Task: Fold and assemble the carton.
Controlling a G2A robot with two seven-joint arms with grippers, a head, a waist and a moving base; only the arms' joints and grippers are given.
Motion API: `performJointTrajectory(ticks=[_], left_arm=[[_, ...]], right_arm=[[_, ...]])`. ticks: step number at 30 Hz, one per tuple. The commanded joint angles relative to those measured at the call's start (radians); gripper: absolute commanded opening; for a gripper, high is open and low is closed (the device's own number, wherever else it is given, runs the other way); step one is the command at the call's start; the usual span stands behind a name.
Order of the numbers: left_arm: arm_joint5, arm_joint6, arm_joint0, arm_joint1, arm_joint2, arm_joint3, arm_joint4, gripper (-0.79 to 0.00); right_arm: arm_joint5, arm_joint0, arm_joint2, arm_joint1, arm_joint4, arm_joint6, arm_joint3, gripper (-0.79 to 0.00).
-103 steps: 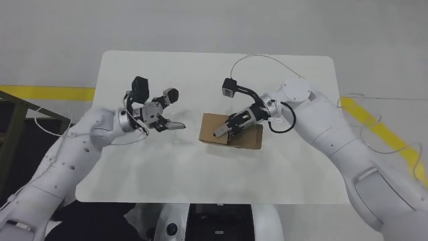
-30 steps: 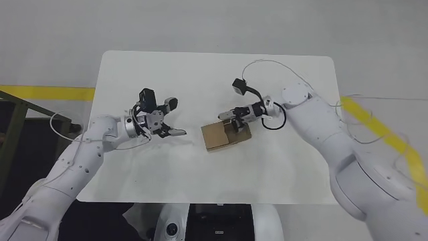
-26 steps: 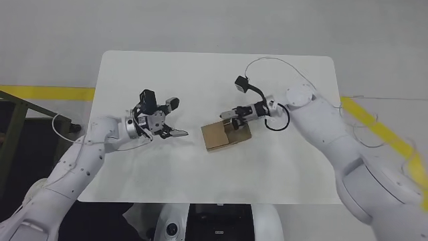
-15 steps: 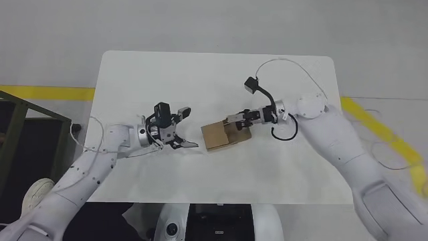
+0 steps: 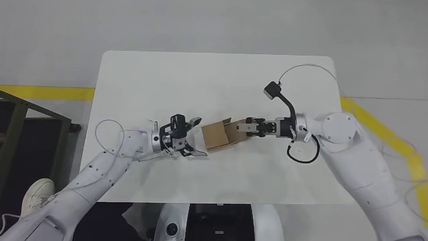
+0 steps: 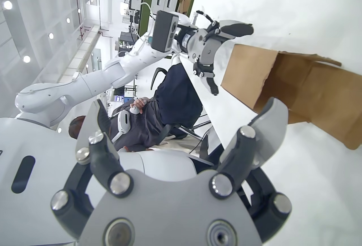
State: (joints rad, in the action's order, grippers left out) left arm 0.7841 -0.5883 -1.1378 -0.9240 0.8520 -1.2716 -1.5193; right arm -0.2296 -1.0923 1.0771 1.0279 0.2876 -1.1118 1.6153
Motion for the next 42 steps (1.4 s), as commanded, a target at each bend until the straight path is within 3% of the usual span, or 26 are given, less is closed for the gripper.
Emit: performJointTrajectory(ticks=[1, 9, 19, 42], left_arm=[[-0.027, -0.024, -0.001, -0.004, -0.008, 0.010, -0.017, 0.000], [-0.066, -0.007, 0.039, -0.032, -0.039, 0.046, -0.015, 0.000], [0.015, 0.012, 0.100, -0.060, -0.061, 0.139, 0.049, 0.000], [0.068, -0.013, 0.150, -0.093, -0.097, 0.165, 0.012, 0.000]], right_arm=[[0.003, -0.015, 0.015, -0.004, -0.005, 0.004, 0.023, 0.000], [-0.006, -0.038, 0.036, -0.010, -0.012, 0.011, 0.060, 0.000], [-0.052, -0.034, 0.031, -0.008, 0.028, -0.005, 0.033, 0.000], [-0.110, -0.029, 0.015, -0.002, 0.066, -0.015, -0.014, 0.000]])
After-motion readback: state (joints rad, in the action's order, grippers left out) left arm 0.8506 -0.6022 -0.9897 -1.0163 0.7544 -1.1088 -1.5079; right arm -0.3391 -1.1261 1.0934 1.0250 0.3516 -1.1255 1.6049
